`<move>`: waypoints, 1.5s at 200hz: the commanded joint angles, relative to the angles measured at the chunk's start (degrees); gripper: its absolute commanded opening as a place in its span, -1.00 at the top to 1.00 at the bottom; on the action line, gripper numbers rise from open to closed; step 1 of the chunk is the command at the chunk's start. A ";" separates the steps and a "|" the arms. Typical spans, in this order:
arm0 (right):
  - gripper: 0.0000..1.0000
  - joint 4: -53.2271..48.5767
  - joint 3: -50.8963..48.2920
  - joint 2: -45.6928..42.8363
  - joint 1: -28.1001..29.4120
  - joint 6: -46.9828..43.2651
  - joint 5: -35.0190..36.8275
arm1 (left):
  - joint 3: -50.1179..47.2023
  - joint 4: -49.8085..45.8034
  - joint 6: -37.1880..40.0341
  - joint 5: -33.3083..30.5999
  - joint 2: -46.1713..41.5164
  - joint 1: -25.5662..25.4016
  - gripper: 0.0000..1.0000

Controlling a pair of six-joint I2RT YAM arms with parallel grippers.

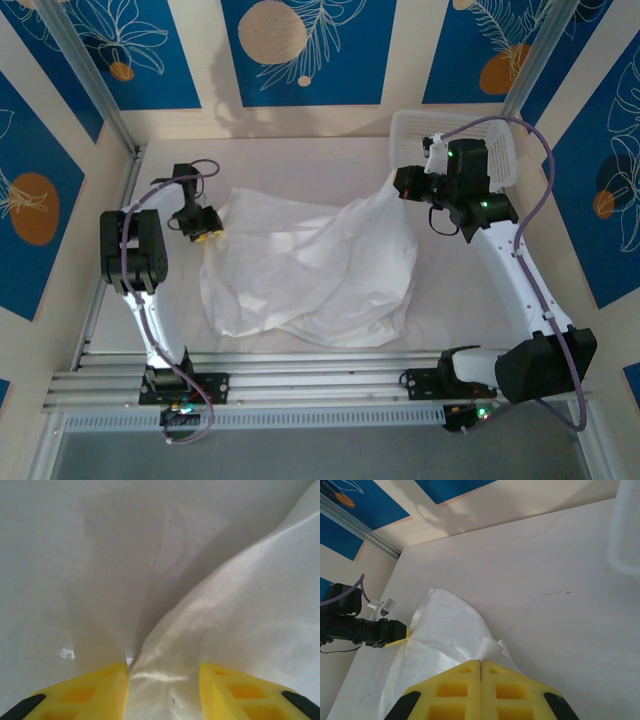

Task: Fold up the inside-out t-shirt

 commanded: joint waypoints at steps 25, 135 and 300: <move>1.00 -0.27 0.01 -0.53 0.80 1.07 -1.42 | 2.33 0.94 -0.09 1.91 2.60 0.75 0.36; 1.00 -1.63 4.75 -1.20 1.97 2.01 -1.23 | 7.22 -0.98 -0.61 6.82 -6.63 2.21 1.00; 1.00 25.88 46.74 1.56 1.63 -8.67 -0.16 | 36.93 16.22 -8.98 -6.29 -49.43 2.37 1.00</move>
